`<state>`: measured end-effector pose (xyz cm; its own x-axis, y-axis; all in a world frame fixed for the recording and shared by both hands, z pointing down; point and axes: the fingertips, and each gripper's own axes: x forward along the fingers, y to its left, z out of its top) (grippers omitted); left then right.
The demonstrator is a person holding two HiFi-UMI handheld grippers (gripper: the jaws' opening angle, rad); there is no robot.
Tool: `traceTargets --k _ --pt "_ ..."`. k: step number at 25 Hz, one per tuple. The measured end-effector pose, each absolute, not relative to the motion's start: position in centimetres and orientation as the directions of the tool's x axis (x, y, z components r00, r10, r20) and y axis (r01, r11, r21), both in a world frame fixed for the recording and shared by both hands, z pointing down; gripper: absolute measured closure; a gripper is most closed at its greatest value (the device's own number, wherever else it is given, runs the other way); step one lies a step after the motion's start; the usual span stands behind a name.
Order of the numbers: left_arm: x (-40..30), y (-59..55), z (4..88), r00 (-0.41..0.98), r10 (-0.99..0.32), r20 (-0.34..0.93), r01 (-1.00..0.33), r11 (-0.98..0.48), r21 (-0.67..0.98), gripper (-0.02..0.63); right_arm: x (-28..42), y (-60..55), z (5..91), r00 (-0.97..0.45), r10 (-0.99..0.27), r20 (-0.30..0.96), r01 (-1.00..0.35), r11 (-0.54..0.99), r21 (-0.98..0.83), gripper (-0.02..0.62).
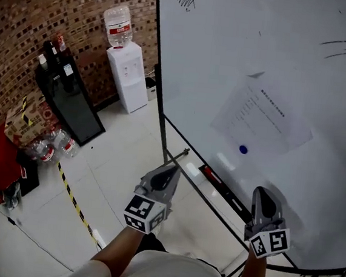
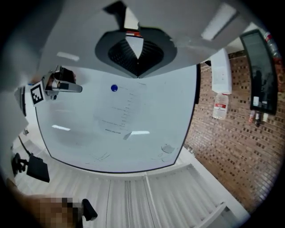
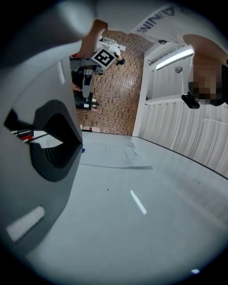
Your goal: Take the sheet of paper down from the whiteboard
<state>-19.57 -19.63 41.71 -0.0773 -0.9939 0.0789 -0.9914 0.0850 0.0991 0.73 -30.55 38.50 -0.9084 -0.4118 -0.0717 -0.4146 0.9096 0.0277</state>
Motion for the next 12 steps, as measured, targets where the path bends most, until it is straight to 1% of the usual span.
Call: traceTargets --k 3,7,12 --pt "-21.8 -23.1 41.0 0.053 -0.996 0.073 -0.995 -0.046 0.086 0.6 -0.3 -31.7 37.7 -0.84 -0.537 -0.082 -0.54 0.841 0.021 0.589" --pt "-23.5 -26.6 40.5 0.207 -0.975 0.079 -0.977 -0.203 0.06 0.6 -0.7 -32.0 36.9 -0.735 -0.672 -0.089 -0.676 0.736 0.024 0.589" --pt "-21.8 -30.2 39.8 0.381 -0.923 0.058 -0.924 -0.38 0.034 0.6 1.0 -31.3 36.5 -0.603 -0.793 -0.08 -0.797 0.604 0.026 0.589"
